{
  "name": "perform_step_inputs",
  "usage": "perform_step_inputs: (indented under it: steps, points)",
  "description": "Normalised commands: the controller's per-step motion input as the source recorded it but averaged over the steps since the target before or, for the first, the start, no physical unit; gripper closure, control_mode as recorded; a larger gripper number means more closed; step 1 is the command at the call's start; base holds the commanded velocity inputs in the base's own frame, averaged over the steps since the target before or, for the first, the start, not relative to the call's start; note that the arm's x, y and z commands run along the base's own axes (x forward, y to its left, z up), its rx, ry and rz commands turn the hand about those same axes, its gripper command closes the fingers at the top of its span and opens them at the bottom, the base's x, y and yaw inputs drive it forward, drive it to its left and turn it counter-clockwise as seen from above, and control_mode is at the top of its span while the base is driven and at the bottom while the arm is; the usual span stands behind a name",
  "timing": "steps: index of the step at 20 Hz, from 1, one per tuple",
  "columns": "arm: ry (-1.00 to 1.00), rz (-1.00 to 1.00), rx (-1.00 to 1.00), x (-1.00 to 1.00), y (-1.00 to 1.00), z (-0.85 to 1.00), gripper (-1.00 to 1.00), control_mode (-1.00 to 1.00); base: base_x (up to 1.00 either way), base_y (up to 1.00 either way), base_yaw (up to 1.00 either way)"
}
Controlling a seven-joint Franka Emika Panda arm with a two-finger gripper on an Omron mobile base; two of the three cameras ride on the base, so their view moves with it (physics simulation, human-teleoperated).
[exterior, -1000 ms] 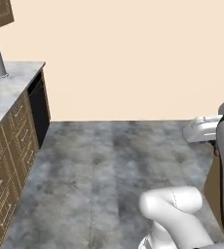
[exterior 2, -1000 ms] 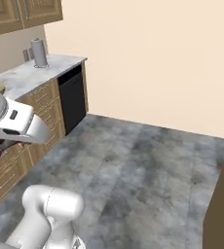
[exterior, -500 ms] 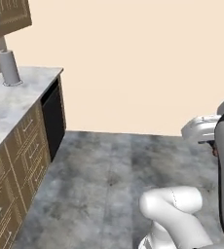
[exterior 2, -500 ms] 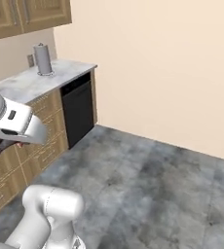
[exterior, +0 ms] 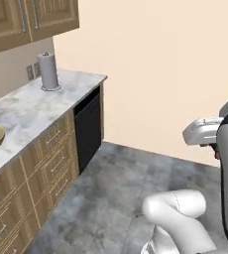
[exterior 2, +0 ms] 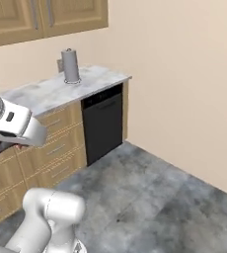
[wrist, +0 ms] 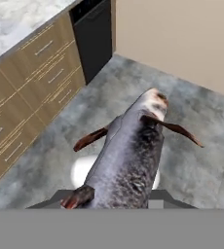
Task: Take the fish, mushroom, and peach from the freezer and place them in the bowl on the counter.
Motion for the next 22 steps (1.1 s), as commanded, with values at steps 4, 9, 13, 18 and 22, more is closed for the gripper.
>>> perform_step_inputs:
  steps: [4,9,13,18,22]
  points:
    - [0.0,0.0,0.0,0.0,0.0,0.0,1.0,1.0,1.0,-0.2,0.59]
    - [0.0,0.0,0.0,0.0,0.0,0.0,1.0,1.0,1.0,-0.2,0.63]
    - [0.0,0.0,0.0,0.0,0.0,0.0,1.0,1.0,1.0,-0.07,0.67]
    - [0.0,0.0,0.0,0.0,0.0,0.0,1.0,1.0,0.84,0.0,0.65]
    - [0.0,0.0,0.0,0.0,0.0,0.0,1.0,1.0,0.41,0.21,0.6]
